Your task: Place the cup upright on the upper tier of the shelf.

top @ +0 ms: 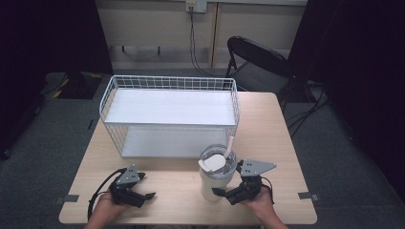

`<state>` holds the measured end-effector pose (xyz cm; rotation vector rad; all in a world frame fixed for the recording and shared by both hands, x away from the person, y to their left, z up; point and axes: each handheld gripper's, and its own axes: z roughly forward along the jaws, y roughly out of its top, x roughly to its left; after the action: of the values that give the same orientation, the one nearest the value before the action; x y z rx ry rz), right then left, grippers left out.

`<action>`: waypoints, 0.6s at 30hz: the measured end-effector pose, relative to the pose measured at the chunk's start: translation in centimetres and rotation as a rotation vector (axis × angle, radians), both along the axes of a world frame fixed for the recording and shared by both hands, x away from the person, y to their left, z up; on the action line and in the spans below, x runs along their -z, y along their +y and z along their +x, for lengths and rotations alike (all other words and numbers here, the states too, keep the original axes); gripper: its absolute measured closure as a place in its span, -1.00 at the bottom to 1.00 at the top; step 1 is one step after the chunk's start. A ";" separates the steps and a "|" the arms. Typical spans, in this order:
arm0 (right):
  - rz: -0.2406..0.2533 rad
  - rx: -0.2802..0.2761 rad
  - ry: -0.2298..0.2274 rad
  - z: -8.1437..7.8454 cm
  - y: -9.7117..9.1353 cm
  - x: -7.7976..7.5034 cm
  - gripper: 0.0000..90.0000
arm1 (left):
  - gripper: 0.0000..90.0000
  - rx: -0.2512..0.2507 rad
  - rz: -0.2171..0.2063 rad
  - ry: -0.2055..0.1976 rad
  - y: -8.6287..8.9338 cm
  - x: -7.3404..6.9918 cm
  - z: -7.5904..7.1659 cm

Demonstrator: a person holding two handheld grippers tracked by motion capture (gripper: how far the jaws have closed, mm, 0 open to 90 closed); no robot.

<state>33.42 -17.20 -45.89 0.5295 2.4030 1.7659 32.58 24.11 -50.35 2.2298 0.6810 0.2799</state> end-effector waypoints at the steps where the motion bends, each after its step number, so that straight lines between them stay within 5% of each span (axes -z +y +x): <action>1: 0.002 0.003 0.000 0.0 0.1 0.0 -0.83 | -0.66 0.000 0.000 0.000 0.0 0.0 0.0; 18: 0.013 -0.021 0.005 0.5 0.4 0.3 -0.86 | -0.66 -0.013 -0.001 -0.002 0.0 0.0 -0.1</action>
<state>33.89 -16.79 -46.18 0.5130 2.4104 1.7915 32.47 24.12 -50.38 2.2248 0.6944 0.2877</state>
